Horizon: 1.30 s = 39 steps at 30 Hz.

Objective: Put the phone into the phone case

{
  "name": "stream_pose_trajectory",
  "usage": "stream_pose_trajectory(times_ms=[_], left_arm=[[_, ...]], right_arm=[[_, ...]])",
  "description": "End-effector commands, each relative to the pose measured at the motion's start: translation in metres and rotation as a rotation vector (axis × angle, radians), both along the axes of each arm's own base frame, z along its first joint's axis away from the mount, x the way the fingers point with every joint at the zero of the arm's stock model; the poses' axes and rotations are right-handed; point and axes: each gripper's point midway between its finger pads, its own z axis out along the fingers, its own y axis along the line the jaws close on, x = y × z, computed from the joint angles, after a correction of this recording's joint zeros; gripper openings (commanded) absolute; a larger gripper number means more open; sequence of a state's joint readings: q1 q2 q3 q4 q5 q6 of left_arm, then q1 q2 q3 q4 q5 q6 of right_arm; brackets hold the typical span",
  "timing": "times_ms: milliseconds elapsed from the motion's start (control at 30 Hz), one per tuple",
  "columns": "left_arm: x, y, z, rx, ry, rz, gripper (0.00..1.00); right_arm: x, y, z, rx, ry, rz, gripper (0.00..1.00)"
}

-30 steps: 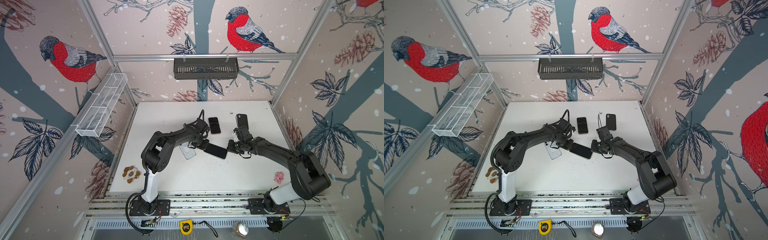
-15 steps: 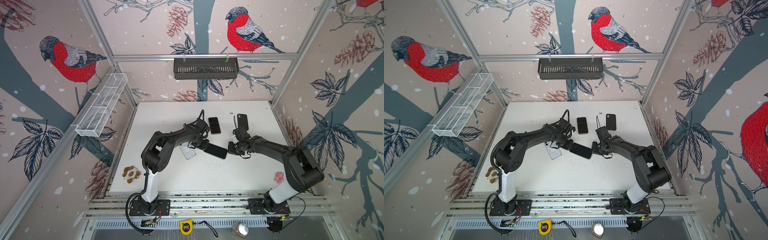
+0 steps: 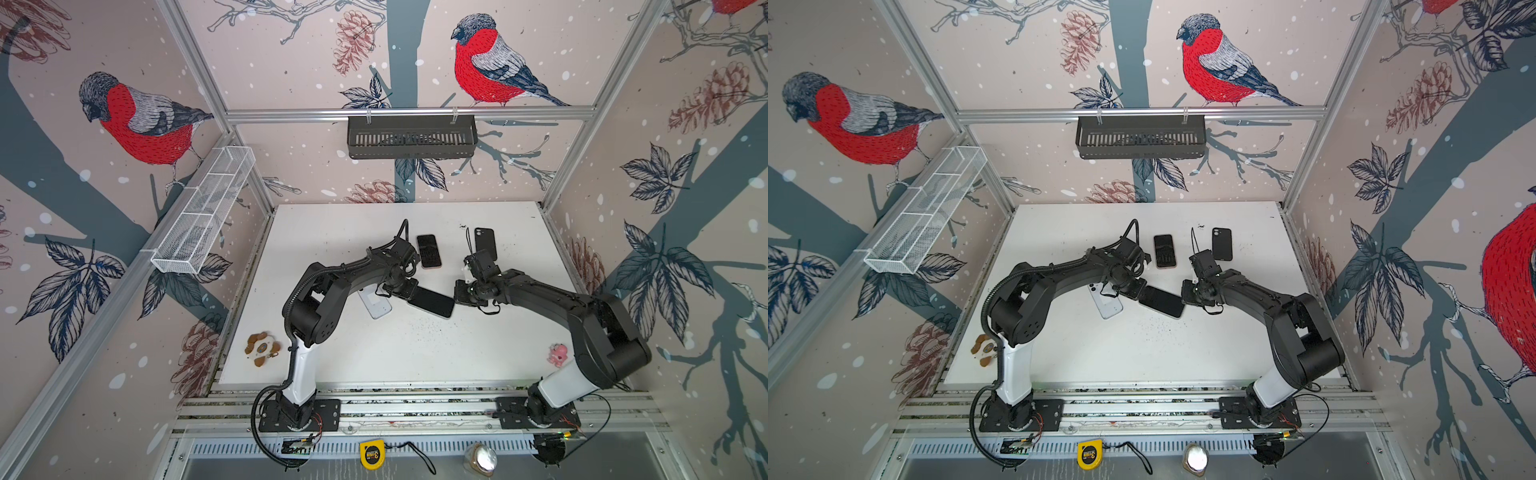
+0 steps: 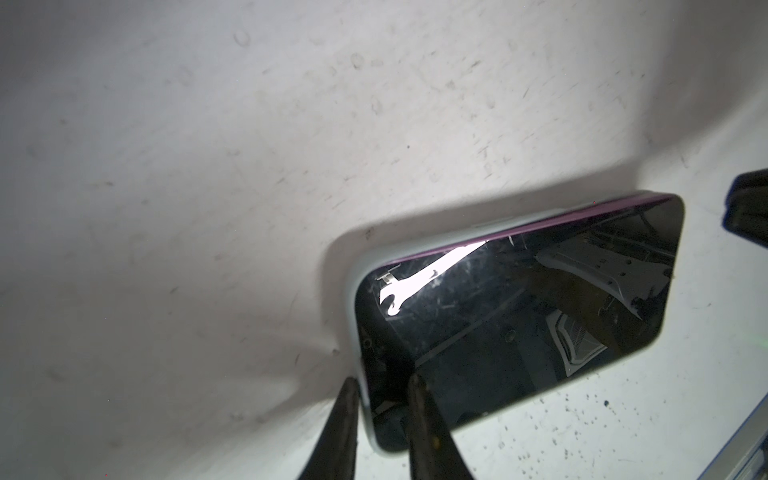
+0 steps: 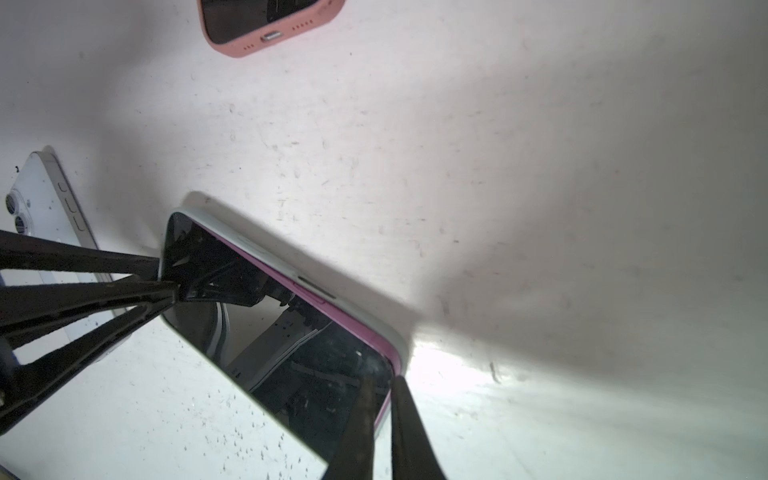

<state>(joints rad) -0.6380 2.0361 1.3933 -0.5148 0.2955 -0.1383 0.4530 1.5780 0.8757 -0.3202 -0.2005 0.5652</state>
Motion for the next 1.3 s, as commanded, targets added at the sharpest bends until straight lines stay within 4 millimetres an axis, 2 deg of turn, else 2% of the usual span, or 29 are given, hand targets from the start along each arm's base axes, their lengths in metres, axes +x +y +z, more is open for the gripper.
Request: stream_pose_trajectory(times_ms=[0, 333, 833, 1033, 1133, 1267], left_arm=[[-0.017, 0.009, -0.013, 0.055, 0.063, -0.024, 0.22], [-0.017, 0.009, -0.013, 0.054, 0.064, -0.025, 0.22], [-0.018, 0.01, -0.014, 0.057, 0.067, -0.028, 0.22], [-0.019, 0.008, -0.014, 0.056, 0.065, -0.032, 0.22], [-0.019, 0.008, -0.014, 0.057, 0.064, -0.032, 0.22], [-0.016, 0.01, -0.011, 0.061, 0.05, -0.024, 0.22]], right_arm=[[-0.002, 0.001, -0.004, -0.009, 0.012, 0.016, 0.13], [-0.011, 0.002, -0.023, -0.053, 0.061, 0.062, 0.13], [-0.026, 0.01, -0.048, -0.22, 0.104, 0.197, 0.1], [-0.029, 0.007, -0.057, -0.24, 0.115, 0.197, 0.08], [-0.027, 0.006, -0.055, -0.246, 0.104, 0.19, 0.08], [-0.013, 0.007, -0.033, -0.242, 0.031, 0.167, 0.1]])
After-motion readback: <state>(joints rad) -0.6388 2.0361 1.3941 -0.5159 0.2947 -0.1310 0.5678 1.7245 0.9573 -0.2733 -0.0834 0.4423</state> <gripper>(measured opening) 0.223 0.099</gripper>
